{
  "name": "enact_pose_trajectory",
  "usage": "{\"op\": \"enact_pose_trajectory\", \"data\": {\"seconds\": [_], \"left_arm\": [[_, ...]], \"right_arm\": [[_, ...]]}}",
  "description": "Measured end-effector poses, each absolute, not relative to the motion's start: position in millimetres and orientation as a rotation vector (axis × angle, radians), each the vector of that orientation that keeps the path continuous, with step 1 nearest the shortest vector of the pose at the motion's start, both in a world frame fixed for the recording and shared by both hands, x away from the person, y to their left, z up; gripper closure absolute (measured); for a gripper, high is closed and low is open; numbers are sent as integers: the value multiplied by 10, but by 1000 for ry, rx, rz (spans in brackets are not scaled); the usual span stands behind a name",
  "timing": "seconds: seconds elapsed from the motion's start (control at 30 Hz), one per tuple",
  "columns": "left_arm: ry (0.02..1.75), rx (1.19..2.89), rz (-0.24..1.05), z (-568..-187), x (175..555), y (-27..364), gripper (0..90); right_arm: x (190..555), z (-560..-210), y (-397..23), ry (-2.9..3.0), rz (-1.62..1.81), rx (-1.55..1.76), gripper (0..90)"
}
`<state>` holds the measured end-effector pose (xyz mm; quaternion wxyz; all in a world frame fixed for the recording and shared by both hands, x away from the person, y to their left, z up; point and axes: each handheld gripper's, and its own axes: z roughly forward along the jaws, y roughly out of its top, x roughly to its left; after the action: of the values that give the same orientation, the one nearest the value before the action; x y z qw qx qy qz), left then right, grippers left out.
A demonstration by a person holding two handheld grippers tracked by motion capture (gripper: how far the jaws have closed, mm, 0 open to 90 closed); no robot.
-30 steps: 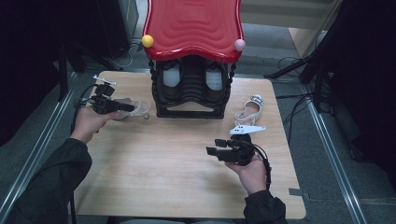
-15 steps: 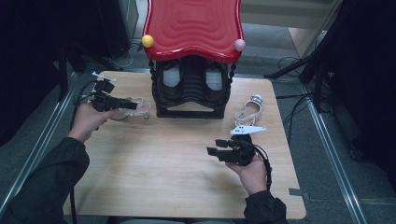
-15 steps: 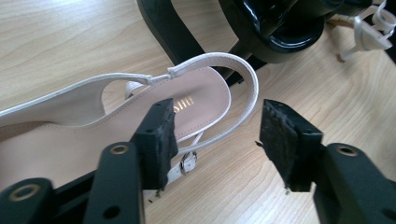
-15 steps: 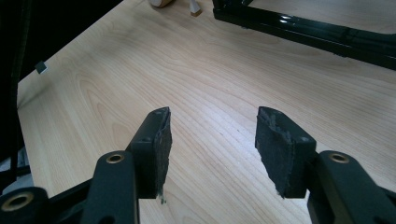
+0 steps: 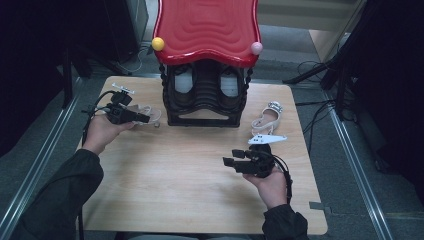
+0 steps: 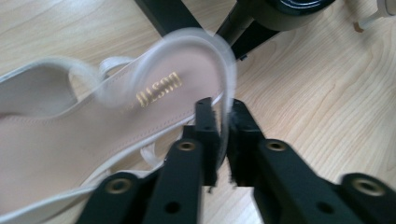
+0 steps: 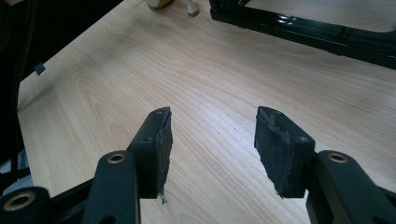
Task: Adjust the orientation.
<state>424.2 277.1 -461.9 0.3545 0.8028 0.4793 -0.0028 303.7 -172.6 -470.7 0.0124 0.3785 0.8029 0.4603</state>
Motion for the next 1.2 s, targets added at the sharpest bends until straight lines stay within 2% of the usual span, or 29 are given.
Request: {"op": "enact_pose_trajectory", "data": {"seconds": [0.4,0.9,1.03,1.17,1.2], "left_arm": [[1276,2072,-53,-4499,4094,3057,881],[1337,2028,5,-4388,3743,3574,871],[1339,2028,-8,-4463,3710,3561,853],[1319,2022,-12,-4449,3693,3513,759],[1319,2019,-16,-4431,3690,3505,759]], "right_arm": [[3039,-4699,-1694,2508,1432,1174,476],[3085,-4695,-1575,2539,1422,1145,476],[3095,-4698,-1558,2544,1417,1138,476],[3103,-4691,-1555,2544,1421,1138,475],[3104,-4690,-1555,2545,1420,1138,476]]}}
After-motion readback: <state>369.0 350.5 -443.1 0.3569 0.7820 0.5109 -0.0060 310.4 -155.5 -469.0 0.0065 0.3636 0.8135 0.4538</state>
